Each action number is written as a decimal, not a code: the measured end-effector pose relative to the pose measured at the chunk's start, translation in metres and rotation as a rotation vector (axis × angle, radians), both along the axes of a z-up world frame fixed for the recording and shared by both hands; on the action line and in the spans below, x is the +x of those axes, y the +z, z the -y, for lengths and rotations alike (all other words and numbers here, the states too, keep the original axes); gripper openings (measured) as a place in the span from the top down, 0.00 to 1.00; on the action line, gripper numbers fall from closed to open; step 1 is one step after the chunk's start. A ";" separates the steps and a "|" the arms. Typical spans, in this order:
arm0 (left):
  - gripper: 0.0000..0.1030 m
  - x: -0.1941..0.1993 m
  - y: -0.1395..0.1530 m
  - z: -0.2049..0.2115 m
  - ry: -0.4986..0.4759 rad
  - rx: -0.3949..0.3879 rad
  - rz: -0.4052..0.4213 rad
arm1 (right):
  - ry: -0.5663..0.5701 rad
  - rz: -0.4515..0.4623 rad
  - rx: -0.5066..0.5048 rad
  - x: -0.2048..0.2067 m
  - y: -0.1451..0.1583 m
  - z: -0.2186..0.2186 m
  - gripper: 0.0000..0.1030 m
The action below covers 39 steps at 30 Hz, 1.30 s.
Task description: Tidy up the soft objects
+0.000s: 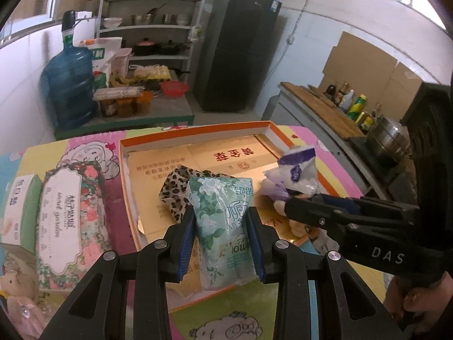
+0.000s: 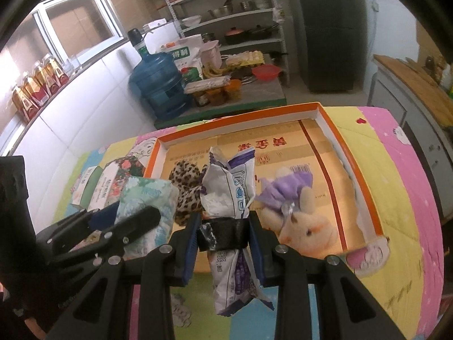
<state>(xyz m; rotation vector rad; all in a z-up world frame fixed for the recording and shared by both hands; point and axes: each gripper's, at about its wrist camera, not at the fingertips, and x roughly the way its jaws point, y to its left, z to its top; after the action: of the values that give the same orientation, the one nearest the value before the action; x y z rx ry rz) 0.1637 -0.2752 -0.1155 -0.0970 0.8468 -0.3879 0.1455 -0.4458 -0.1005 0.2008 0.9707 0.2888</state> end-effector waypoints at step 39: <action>0.52 0.038 -0.049 0.011 0.067 0.035 -0.119 | 0.075 -0.083 -0.007 0.046 -0.047 0.000 0.66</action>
<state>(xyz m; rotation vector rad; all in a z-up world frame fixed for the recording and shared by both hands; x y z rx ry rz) 0.2017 -0.2862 -0.1646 -0.1161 0.9646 -0.3061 0.1911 -0.4461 -0.1473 0.1710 1.0627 0.3484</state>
